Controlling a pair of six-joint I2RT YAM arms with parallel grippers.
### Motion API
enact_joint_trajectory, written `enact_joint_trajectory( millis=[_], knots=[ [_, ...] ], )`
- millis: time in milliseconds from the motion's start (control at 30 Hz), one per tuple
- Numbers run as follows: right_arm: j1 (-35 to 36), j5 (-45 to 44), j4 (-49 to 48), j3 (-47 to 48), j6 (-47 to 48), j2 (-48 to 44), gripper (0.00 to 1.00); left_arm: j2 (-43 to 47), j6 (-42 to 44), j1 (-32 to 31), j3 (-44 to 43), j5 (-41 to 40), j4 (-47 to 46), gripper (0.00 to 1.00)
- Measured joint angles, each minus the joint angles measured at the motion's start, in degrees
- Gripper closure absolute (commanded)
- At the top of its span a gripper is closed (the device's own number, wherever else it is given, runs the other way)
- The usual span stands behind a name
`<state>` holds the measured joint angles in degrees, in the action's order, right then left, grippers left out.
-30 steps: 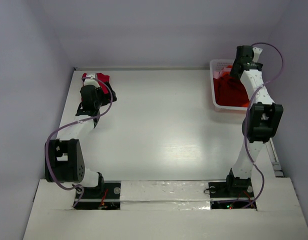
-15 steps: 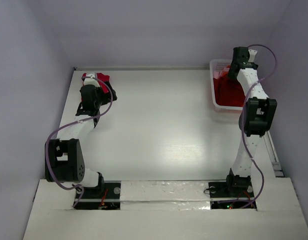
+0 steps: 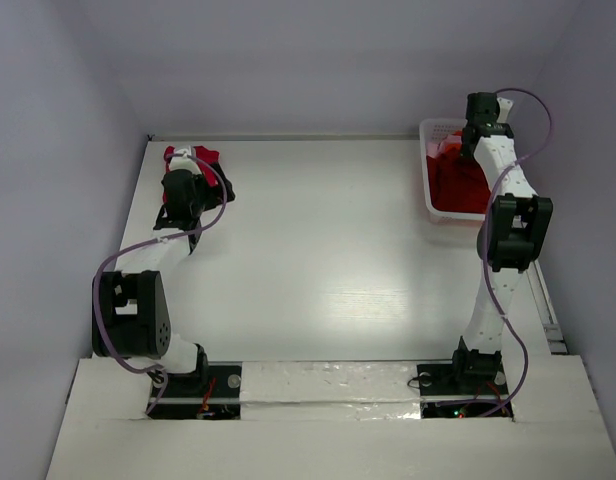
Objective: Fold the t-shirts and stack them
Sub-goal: Grab the tshirt from the pile
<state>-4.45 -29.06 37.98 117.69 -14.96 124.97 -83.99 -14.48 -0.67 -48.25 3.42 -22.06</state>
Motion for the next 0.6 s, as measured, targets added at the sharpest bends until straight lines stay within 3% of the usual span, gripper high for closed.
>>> enact_joint_trajectory(
  millis=[333, 367, 400, 467, 500, 533, 567, 600],
  knots=[
    [-0.1, 1.2, -0.6, -1.6, -0.1, -0.6, 1.00, -0.2, 0.0, -0.3, 0.0, 0.0, -0.6, 0.05],
    [-0.1, 1.3, -0.7, -1.9, -0.1, -1.0, 1.00, -0.2, 0.0, -0.5, 0.0, 0.0, -0.7, 0.08],
    [-0.1, 1.5, -0.8, -2.3, -0.1, -1.5, 1.00, -0.2, 0.0, -0.6, 0.0, 0.0, -0.9, 0.22],
    [-0.1, 1.9, -0.9, -3.1, 0.0, -3.2, 1.00, -0.2, -0.1, -0.9, 0.0, 0.4, -1.2, 0.31],
    [-0.1, 2.1, -0.8, -3.4, 0.1, -4.4, 1.00, -0.2, -0.1, -1.2, 0.0, 0.7, -1.3, 0.45],
    [-0.1, 2.2, -0.9, -3.6, 0.2, -5.6, 1.00, -0.1, -0.3, -1.4, 0.0, 0.9, -1.4, 0.51],
    [-0.1, 2.4, -1.0, -3.8, 0.2, -7.0, 1.00, -0.1, -0.3, -1.6, 0.0, 1.0, -1.4, 0.53],
    [-0.1, 2.9, -0.9, -3.9, 0.5, -8.7, 1.00, -0.1, -0.2, -1.9, 0.0, 1.2, -1.5, 0.49]
  ],
)
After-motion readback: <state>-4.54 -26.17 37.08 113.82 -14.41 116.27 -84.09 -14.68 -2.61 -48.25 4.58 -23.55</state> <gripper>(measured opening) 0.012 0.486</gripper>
